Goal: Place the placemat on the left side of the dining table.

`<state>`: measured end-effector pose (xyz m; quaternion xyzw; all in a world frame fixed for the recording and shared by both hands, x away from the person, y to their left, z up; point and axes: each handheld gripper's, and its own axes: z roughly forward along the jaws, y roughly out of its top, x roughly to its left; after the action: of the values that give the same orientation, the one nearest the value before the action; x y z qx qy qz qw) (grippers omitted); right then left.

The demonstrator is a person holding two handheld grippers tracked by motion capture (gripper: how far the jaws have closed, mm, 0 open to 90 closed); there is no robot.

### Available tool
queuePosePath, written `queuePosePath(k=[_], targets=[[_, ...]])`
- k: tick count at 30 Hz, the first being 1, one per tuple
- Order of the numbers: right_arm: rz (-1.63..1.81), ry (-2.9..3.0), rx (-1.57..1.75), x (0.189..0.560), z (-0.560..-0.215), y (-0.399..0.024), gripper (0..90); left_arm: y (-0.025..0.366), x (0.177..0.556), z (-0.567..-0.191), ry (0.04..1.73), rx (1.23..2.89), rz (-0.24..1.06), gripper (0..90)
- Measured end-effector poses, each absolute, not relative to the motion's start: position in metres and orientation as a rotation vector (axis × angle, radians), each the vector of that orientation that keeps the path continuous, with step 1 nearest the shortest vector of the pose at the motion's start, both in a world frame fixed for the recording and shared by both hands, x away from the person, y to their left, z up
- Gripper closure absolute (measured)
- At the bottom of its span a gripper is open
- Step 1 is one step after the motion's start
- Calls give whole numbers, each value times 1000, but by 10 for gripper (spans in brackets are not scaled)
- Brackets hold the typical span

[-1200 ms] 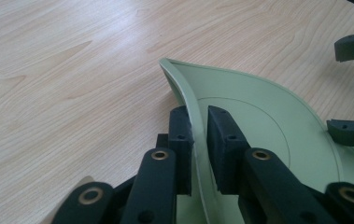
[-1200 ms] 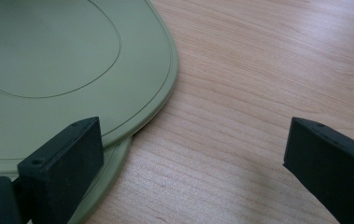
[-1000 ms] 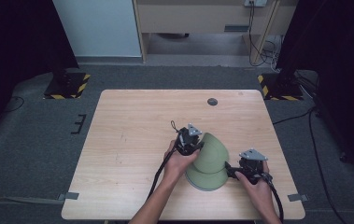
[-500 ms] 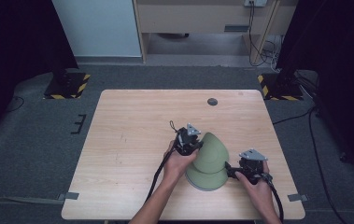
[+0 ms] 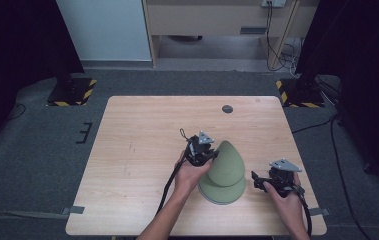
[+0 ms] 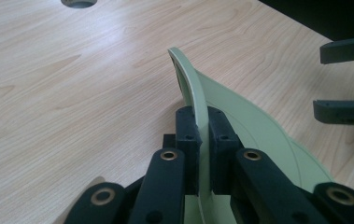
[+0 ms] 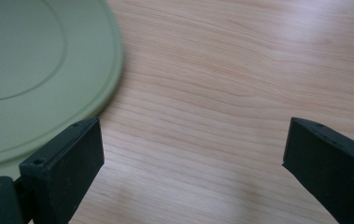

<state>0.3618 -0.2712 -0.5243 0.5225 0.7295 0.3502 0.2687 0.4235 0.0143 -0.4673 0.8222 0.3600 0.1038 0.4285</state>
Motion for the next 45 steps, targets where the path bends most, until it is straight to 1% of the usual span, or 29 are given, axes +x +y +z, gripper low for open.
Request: queuePosePath(k=[3, 4, 10, 15, 20, 25, 26, 31, 45], targets=[[920, 1954, 1441, 362, -525, -281, 55, 14, 422, -463, 888, 2043, 256, 851], [915, 1951, 1444, 362, -526, -282, 56, 13, 420, -457, 883, 2022, 236, 851], [863, 1980, 1445, 365, -532, -280, 55, 8, 414, -433, 825, 2010, 207, 852], [821, 2003, 1450, 367, -537, -276, 56, 4, 411, -412, 783, 2005, 225, 854], [817, 2009, 1446, 367, -538, -273, 54, 9, 417, -398, 792, 1996, 263, 854], [821, 2014, 1452, 368, -538, -275, 52, 16, 425, -391, 819, 1981, 277, 854], [827, 2014, 1471, 369, -538, -275, 43, 20, 429, -389, 841, 1956, 276, 854], [837, 2022, 1534, 372, -539, -279, 12, 27, 435, -385, 869, 1946, 296, 853], [837, 2020, 1536, 373, -539, -279, 10, 46, 439, -376, 914, 1908, 332, 853]])
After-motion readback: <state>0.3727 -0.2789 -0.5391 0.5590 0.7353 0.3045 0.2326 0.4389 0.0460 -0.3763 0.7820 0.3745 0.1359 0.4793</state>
